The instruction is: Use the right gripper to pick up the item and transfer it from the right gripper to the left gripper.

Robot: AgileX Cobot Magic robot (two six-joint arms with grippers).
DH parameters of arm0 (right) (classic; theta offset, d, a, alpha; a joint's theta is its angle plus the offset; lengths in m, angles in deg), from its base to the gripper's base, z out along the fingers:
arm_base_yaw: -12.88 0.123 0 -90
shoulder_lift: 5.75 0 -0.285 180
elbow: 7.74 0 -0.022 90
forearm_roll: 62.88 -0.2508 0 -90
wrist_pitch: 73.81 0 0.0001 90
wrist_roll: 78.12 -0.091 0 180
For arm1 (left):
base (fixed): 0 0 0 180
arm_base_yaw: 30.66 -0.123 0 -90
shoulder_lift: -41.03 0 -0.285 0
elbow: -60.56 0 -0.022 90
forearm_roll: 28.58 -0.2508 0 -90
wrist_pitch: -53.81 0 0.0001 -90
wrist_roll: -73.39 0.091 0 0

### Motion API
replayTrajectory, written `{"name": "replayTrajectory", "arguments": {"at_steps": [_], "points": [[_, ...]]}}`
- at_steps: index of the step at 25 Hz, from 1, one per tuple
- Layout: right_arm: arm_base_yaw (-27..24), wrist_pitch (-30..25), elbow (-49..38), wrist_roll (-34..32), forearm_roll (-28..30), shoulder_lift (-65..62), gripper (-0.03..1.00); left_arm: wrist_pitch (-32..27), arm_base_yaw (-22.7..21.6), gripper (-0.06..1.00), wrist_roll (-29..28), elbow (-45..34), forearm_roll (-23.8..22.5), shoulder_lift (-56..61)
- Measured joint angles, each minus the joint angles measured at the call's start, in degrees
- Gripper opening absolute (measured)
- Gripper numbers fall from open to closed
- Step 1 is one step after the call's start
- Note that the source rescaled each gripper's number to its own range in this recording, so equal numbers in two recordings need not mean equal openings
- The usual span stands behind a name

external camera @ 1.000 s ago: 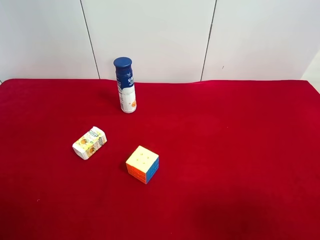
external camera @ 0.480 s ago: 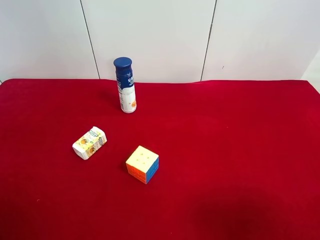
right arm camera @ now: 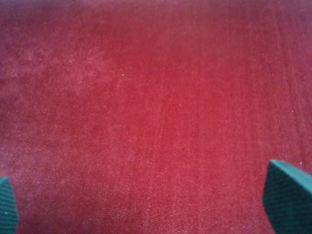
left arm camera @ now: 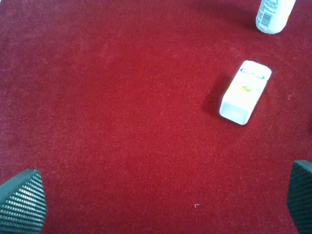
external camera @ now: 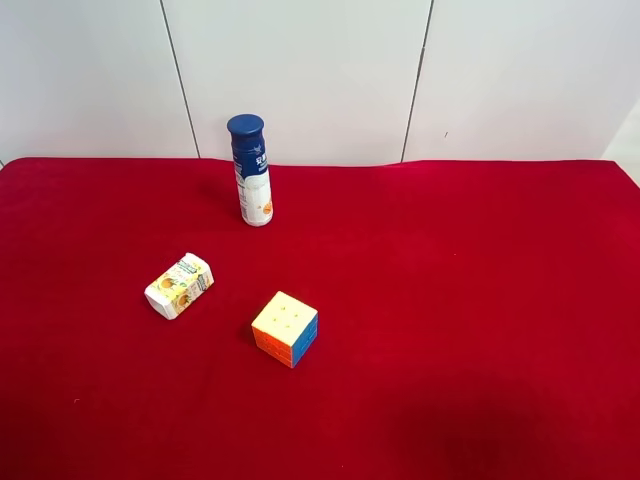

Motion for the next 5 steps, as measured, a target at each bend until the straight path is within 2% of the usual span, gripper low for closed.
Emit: {"name": "replayTrajectory", "arguments": {"at_steps": [5], "points": [[0.00,0.00,0.00,0.00,0.00,0.00,1.00,0.05,0.00,1.00,0.00,0.00,0.00,0.00]]}}
